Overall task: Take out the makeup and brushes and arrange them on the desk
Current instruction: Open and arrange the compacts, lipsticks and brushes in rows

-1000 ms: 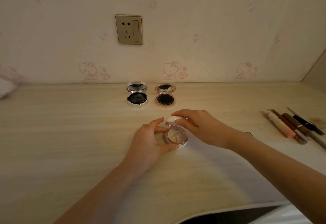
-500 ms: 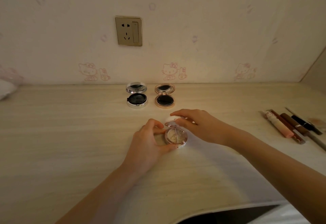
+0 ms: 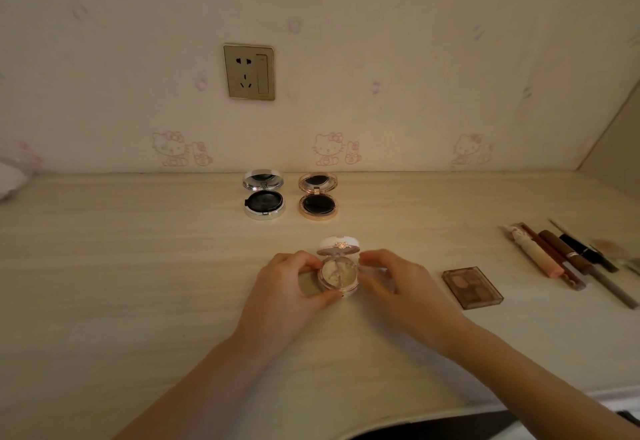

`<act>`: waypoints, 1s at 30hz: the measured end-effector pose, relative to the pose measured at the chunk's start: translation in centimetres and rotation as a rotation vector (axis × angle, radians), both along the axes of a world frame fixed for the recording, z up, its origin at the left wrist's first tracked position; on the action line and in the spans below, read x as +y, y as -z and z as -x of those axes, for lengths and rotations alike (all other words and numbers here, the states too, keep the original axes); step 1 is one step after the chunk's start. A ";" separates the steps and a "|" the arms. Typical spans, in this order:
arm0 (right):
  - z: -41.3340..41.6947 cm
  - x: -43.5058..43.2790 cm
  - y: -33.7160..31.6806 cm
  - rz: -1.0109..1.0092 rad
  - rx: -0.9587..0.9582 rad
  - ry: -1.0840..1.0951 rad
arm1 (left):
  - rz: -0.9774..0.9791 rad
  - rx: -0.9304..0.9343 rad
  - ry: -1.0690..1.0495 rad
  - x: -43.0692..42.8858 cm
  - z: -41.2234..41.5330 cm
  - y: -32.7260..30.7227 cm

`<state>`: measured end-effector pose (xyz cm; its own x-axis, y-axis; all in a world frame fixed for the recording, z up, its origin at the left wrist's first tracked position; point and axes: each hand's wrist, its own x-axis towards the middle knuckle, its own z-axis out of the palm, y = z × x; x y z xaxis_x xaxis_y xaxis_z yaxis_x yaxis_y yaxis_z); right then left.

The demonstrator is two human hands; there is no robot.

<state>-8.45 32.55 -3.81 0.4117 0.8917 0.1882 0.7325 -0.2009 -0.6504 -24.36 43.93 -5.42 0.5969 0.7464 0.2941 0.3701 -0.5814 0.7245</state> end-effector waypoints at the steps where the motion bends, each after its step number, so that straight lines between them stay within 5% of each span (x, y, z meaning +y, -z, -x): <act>1: 0.4 -0.1 0.2 -0.005 -0.060 -0.036 | -0.015 0.001 0.002 -0.2 0.0 0.0; 8: 0.7 0.2 0.8 -0.027 -0.290 -0.098 | -0.141 0.103 0.004 -0.5 0.0 -0.1; 30: -8.9 6.8 -1.0 0.204 -0.279 0.001 | -0.607 0.389 -0.003 4.2 -10.9 -1.2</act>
<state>0.49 39.39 -2.79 0.3705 0.9221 0.1119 0.8762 -0.3070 -0.3716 -13.42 48.11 -4.20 0.7410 0.5207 0.4240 0.5379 -0.8383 0.0893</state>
